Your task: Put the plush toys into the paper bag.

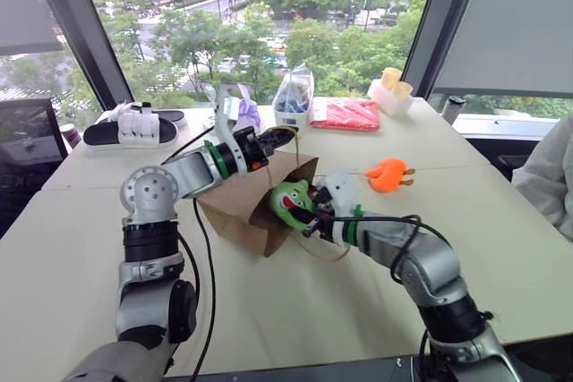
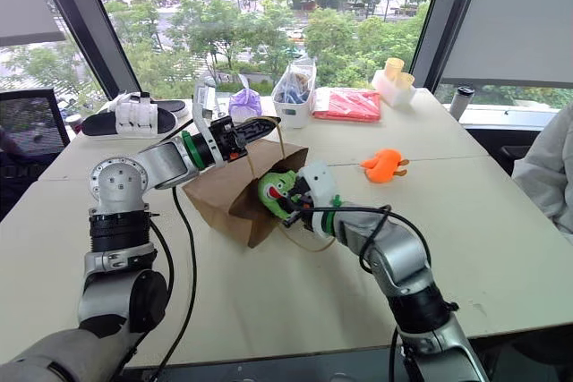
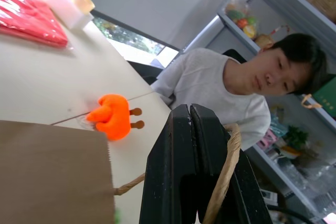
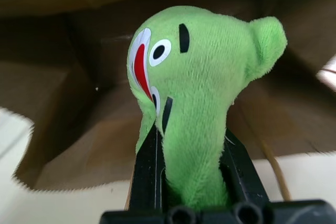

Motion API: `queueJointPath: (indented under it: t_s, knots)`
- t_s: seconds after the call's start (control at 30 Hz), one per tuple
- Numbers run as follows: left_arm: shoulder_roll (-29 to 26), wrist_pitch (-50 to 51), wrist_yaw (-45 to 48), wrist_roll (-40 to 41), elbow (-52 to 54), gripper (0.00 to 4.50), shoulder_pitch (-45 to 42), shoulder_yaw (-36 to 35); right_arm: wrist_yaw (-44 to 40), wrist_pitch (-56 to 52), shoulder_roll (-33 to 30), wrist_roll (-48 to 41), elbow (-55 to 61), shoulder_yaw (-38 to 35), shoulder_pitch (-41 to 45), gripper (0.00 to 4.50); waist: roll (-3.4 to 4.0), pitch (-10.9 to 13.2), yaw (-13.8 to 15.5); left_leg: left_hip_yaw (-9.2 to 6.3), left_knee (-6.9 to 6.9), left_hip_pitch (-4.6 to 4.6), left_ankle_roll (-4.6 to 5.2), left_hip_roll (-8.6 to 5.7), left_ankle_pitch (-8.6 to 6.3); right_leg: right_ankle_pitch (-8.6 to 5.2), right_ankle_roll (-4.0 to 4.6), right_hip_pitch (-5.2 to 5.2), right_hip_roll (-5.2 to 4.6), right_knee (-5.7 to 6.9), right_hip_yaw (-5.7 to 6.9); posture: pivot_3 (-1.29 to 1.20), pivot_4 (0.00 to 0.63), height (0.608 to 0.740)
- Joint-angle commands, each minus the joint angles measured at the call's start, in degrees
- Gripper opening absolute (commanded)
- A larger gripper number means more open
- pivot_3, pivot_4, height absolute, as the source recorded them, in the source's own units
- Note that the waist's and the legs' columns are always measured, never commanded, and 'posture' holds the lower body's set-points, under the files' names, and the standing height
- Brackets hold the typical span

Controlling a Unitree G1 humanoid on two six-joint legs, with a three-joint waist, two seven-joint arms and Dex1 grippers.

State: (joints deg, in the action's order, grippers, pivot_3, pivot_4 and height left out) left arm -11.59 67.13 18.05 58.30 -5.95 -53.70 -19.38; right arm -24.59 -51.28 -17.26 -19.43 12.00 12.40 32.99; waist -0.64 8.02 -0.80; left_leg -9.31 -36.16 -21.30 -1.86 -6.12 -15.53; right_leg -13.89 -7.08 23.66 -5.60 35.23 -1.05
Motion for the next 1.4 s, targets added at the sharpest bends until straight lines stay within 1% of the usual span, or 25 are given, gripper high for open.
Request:
queueJointPath:
  t_s: [0.03, 0.13, 0.33, 0.47, 0.57, 0.63, 0.67, 0.7, 0.73, 0.77, 0.8, 0.83, 0.87, 0.97, 1.07, 1.1, 1.17, 1.27, 1.4]
  knots:
    - [0.21, -0.63, -0.62, 1.89, 2.47, 0.0, -0.57, -0.69, -0.63, 3.61, 1.49, 1.61, -2.15, 0.82, 2.58, 0.04, 0.0, 0.0, -0.04, 0.0, 0.01, -0.01, 0.0, 0.0, 0.0, 0.0, 0.0, 0.01, 0.0, 0.0, 0.0, 0.0, 0.15, 0.74]
    - [0.28, -0.75, -1.13, 2.29, 2.61, 0.0, -0.46, -0.79, -0.48, 5.09, 1.84, 3.49, -4.07, 1.75, 3.21, 1.33, 0.0, 0.0, -0.03, 0.0, 0.01, -0.01, 0.0, 0.0, 0.0, 0.0, 0.0, 0.02, 0.0, 0.0, 0.0, 0.0, 0.15, 0.74]
    - [0.44, -1.41, -2.15, 3.14, 1.62, 0.0, -0.8, -1.69, -0.47, 6.66, 1.75, 5.04, -2.72, 1.2, 2.58, 4.44, 0.0, 0.0, -0.03, -0.01, 0.01, -0.01, 0.0, 0.0, 0.0, 0.0, 0.0, 0.02, 0.0, 0.0, 0.0, 0.0, 0.15, 0.74]
    - [0.67, -1.86, -3.1, 3.96, 0.45, 0.0, -1.4, -2.8, -1.27, 6.12, 0.53, 3.62, 1.93, -1.21, 0.73, 4.44, 0.0, 0.0, -0.01, -0.01, 0.02, -0.02, 0.0, 0.0, 0.0, 0.0, 0.0, 0.03, 0.0, 0.0, 0.0, 0.0, 0.15, 0.74]
    - [0.45, -1.97, -3.37, 4.41, -0.25, 0.0, -1.75, -3.31, -3.36, 5.27, -1.09, 0.99, 7.13, -3.66, -1.51, 4.44, -0.01, 0.0, 0.14, -0.02, 0.01, -0.02, 0.0, 0.0, 0.0, 0.0, 0.0, 0.01, 0.0, -0.01, 0.0, 0.0, 0.15, 0.74]
    - [0.19, -2.1, -3.39, 4.47, -0.6, 0.0, -1.86, -3.42, -4.17, 3.66, -1.42, -3.13, 10.85, -8.03, -3.49, 4.44, -0.01, 0.0, 0.18, -0.01, 0.0, -0.03, 0.0, -0.01, 0.0, 0.0, 0.0, 0.0, 0.0, -0.02, 0.0, 0.0, 0.15, 0.74]
    - [0.04, -2.22, -3.29, 4.45, -0.65, 0.0, -1.85, -3.36, -4.7, 2.4, -1.76, -6.74, 12.78, -12.38, -4.67, 4.44, -0.01, 0.0, 0.23, -0.03, 0.0, -0.02, 0.0, -0.01, 0.0, 0.0, 0.0, -0.01, 0.0, -0.02, 0.0, 0.0, 0.15, 0.74]
    - [-0.11, -2.38, -3.19, 4.43, -0.85, 0.0, -1.9, -3.36, -3.37, 1.43, -2.09, -9.18, 12.23, -18.37, -4.67, 4.44, -0.01, 0.0, 0.23, -0.04, 0.0, -0.03, 0.0, -0.01, 0.0, 0.0, 0.0, -0.01, 0.0, -0.03, 0.01, 0.0, 0.15, 0.74]
    - [-0.18, -2.61, -3.13, 4.4, -1.08, 0.0, -1.98, -3.38, -1.62, 2.24, -3.67, -8.27, 8.92, -22.31, -3.93, 4.44, -0.01, 0.0, 0.24, -0.04, -0.01, -0.03, 0.01, -0.01, 0.0, 0.0, 0.0, -0.02, 0.0, -0.03, 0.0, 0.0, 0.15, 0.74]
    - [-0.22, -2.78, -3.09, 4.38, -1.27, 0.0, -2.04, -3.39, -0.25, 2.86, -4.86, -7.48, 6.46, -24.73, -3.35, 4.44, -0.01, 0.0, 0.33, -0.03, -0.03, -0.03, 0.01, -0.03, 0.0, 0.0, 0.0, -0.04, 0.0, -0.03, 0.0, 0.0, 0.15, 0.74]
    - [-0.15, -2.96, -3.08, 4.34, -1.44, 0.0, -2.07, -3.33, 1.74, 5.41, -5.96, -4.28, 2.12, -24.5, -1.83, 4.44, -0.01, 0.0, 0.4, -0.02, -0.07, -0.01, 0.01, -0.05, 0.0, 0.0, 0.0, -0.1, -0.01, -0.05, 0.0, 0.0, 0.15, 0.74]
    - [-0.04, -3.11, -3.02, 4.27, -1.47, 0.0, -1.99, -3.2, 3.82, 8.83, -5.73, -1.62, -2.57, -23.89, 0.07, 4.44, -0.02, -0.01, 0.33, -0.02, -0.07, 0.0, 0.01, -0.06, -0.01, 0.0, 0.0, -0.13, -0.01, -0.06, 0.0, 0.0, 0.15, 0.74]
    - [0.03, -3.19, -2.97, 4.23, -1.48, 0.0, -1.93, -3.1, 5.17, 11.3, -5.28, -0.12, -5.73, -23.43, 1.42, 4.44, -0.02, -0.01, 0.14, 0.03, -0.05, 0.05, 0.02, -0.05, -0.01, 0.0, 0.0, -0.14, -0.01, -0.06, -0.02, 0.0, 0.15, 0.74]
    - [0.49, -3.58, -3.03, 4.2, -1.28, 0.0, -1.67, -2.71, 13.18, 19.15, -2.42, 6.61, -20.44, -22.32, 6.95, 4.44, -0.02, -0.01, -0.48, 0.26, 0.13, 0.3, 0.0, 0.07, 0.0, -0.01, 0.01, -0.12, 0.06, 0.04, -0.11, 0.0, 0.15, 0.74]
    - [0.67, -3.91, -3.07, 4.23, -0.84, 0.0, -1.41, -2.46, 19.22, 25.3, -1.27, 12.65, -34.13, -20.39, 11.42, 4.44, -0.02, -0.01, -0.53, 0.35, 0.27, 0.43, 0.0, 0.11, 0.0, 0.0, 0.01, -0.04, 0.05, 0.07, -0.29, 0.0, 0.15, 0.74]
    - [0.66, -4.02, -3.1, 4.3, -0.71, 0.0, -1.34, -2.42, 20.54, 27.43, -0.9, 13.69, -38.06, -20.17, 12.79, 4.44, -0.02, -0.01, -0.47, 0.35, 0.28, 0.38, 0.0, 0.08, 0.0, 0.0, 0.01, 0.01, 0.03, 0.07, -0.31, 0.0, 0.15, 0.74]
    - [0.75, -4.48, -3.36, 4.31, -0.21, 0.0, -0.9, -2.47, 25.21, 32.45, 0.09, 15.41, -49.92, -20.54, 17.62, 4.44, -0.02, -0.01, -0.43, 0.38, 0.25, 0.32, 0.01, 0.03, -0.01, 0.0, 0.01, 0.03, 0.0, 0.04, -0.35, 0.0, 0.15, 0.74]
    - [1.16, -5.0, -3.93, 4.49, 0.44, 0.0, -0.39, -2.51, 28.71, 38.36, 0.52, 17.12, -64.27, -20.49, 23.2, 4.44, -0.02, -0.01, -0.38, 0.41, 0.15, 0.16, 0.03, 0.0, -0.02, 0.02, 0.02, 0.1, -0.01, -0.02, -0.38, 0.0, 0.15, 0.74]
    - [1.46, -5.13, -4.8, 5.13, 1.93, 0.0, 0.61, -2.49, 31.23, 43.03, 0.1, 19.0, -76.33, -19.84, 27.85, 4.44, -0.02, -0.01, -0.42, 0.37, 0.16, 0.13, 0.03, 0.0, -0.02, 0.02, 0.03, 0.1, 0.0, -0.03, -0.37, 0.0, 0.15, 0.74]
